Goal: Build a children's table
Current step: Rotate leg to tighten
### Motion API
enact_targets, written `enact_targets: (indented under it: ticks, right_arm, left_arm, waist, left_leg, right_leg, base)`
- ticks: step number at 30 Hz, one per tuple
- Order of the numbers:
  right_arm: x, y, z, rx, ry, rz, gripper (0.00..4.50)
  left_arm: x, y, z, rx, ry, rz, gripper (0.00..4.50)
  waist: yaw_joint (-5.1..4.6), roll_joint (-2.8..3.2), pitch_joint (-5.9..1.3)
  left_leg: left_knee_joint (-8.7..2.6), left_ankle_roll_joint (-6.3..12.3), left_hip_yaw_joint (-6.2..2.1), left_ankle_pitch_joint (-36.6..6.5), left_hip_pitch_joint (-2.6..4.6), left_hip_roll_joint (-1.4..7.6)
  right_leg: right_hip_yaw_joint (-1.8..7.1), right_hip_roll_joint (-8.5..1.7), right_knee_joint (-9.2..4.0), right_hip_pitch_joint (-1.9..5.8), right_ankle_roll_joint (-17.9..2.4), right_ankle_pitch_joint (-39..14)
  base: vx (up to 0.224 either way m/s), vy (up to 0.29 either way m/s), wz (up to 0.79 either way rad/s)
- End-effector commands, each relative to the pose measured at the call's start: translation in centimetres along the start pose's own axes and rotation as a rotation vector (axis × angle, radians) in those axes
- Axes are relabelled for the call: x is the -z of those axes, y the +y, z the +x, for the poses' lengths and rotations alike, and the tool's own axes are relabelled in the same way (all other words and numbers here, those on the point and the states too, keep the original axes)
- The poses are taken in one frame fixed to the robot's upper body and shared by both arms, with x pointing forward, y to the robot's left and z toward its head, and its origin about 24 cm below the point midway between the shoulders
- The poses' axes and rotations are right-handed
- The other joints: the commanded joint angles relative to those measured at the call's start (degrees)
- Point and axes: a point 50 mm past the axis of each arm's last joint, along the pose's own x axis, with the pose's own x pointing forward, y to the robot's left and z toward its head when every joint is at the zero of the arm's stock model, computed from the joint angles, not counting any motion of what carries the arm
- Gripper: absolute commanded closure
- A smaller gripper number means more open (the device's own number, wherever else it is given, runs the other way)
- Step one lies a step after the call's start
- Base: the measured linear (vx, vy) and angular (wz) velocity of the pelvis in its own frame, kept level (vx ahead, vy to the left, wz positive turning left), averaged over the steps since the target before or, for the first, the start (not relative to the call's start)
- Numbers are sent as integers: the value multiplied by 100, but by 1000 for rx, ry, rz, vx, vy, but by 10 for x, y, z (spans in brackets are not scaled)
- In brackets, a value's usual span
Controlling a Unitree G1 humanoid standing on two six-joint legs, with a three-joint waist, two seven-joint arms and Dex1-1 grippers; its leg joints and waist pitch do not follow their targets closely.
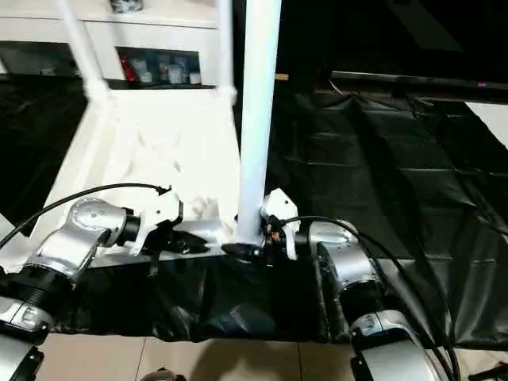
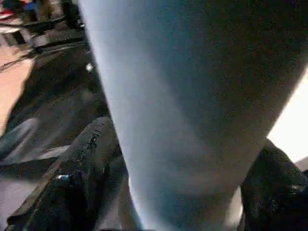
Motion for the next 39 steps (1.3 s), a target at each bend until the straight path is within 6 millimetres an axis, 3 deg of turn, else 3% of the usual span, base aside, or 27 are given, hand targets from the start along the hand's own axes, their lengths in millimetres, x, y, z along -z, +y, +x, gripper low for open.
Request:
enact_targets:
  ticks: [1, 5, 13, 15, 16, 18, 20, 22, 25, 26, 28, 29, 31, 33, 39]
  right_arm:
    - [2, 23, 24, -216, 24, 1, 126]
    - [3, 27, 24, -254, 41, 9, 154]
    - [7, 23, 29, -127, 21, 25, 189]
    - [6, 16, 34, -7, -4, 47, 189]
    - [6, 16, 34, -7, -4, 47, 189]
    - [6, 3, 45, 239, -28, 93, 189]
    - [7, -3, 49, 361, -23, 112, 189]
    - [8, -7, 53, 454, -27, 148, 189]
    - [10, -9, 62, 589, -37, 228, 189]
    - [10, -6, 70, 614, -32, 236, 189]
    - [7, -2, 76, 592, -40, 213, 189]
    - [6, 0, 80, 571, -47, 191, 154]
    - [3, 3, 83, 543, -77, 186, 154]
    - [0, 1, 80, 514, -110, 190, 117]
    - [0, -1, 63, 384, -82, 103, 82]
  left_arm:
    - [-16, -3, 11, 38, -49, 60, 450]
    - [-15, -3, 9, 56, -46, 56, 450]
    - [-15, 2, 15, -48, -55, 44, 450]
    - [-17, 6, 18, -106, -67, 28, 450]
    - [-17, 6, 18, -106, -67, 28, 450]
    - [-25, 14, 27, -227, -87, 9, 450]
    - [-27, 18, 32, -285, -82, -7, 450]
    - [-30, 20, 37, -326, -76, -21, 450]
    - [-35, 21, 48, -383, -84, -44, 450]
    - [-39, 19, 55, -396, -98, -53, 450]
    - [-42, 17, 61, -385, -110, -52, 450]
    - [-43, 15, 64, -375, -116, -50, 450]
    - [-45, 12, 67, -353, -120, -43, 450]
    - [-44, 11, 66, -325, -121, -34, 450]
    - [-40, 8, 51, -230, -123, 13, 450]
  waist:
    - [-21, 30, -347]
    - [13, 26, -363]
    - [13, 44, -337]
    - [-14, -24, -311]
    - [-11, -9, -306]
    - [-54, -13, -282]
    - [-113, -36, -276]
    - [-178, -38, -275]
    - [-238, -41, -290]
    - [-240, -5, -297]
    - [-253, -21, -311]
    - [-251, -14, -315]
    - [-247, -1, -329]
    - [-250, 17, -341]
    - [-257, 29, -369]
  left_leg:
    - [-378, 170, -92, -1460, 62, 262]
    - [-362, 203, -87, -1303, 64, 265]
    - [-385, 96, -97, -1525, 71, 258]
    - [-407, 12, -106, -1719, 84, 256]
    - [-410, -12, -119, -1753, 87, 252]
    - [-425, -100, -144, -1917, 116, 242]
    - [-438, -184, -186, -2037, 116, 226]
    - [-447, -162, -204, -2062, 98, 218]
    - [-439, -128, -190, -2055, 100, 211]
    - [-440, -98, -185, -2031, 87, 203]
    - [-437, -68, -176, -1948, 71, 202]
    - [-432, -28, -163, -1892, 61, 201]
    - [-425, 18, -153, -1796, 48, 205]
    - [-419, 57, -145, -1673, 33, 204]
    - [-383, 214, -133, -1432, 9, 200]
  right_leg:
    - [264, -344, -347, 259, -1290, -1202]
    - [255, -345, -312, 254, -1364, -930]
    - [259, -355, -369, 250, -1249, -1358]
    - [264, -374, -419, 232, -1140, -1819]
    - [265, -388, -428, 229, -1084, -2009]
    - [269, -416, -510, 177, -874, -2650]
    - [240, -429, -555, 179, -670, -3157]
    - [232, -425, -583, 178, -572, -3238]
    - [245, -404, -578, 151, -603, -3037]
    - [251, -395, -577, 158, -629, -2892]
    - [254, -378, -547, 171, -691, -2600]
    - [262, -375, -536, 175, -740, -2403]
    - [265, -368, -501, 192, -828, -2107]
    - [263, -350, -453, 220, -956, -1712]
    - [252, -332, -378, 281, -1174, -1076]
  base:
    - [0, 0, 0]
    - [0, 0, 0]
    - [0, 0, 0]
    - [0, 0, 0]
    - [0, 0, 0]
    - [0, 0, 0]
    - [-53, 1, -3]
    - [0, 0, 0]
    - [0, 0, 0]
    - [0, 0, 0]
    - [0, 0, 0]
    - [0, 0, 0]
    - [0, 0, 0]
    - [0, 0, 0]
    - [0, 0, 0]
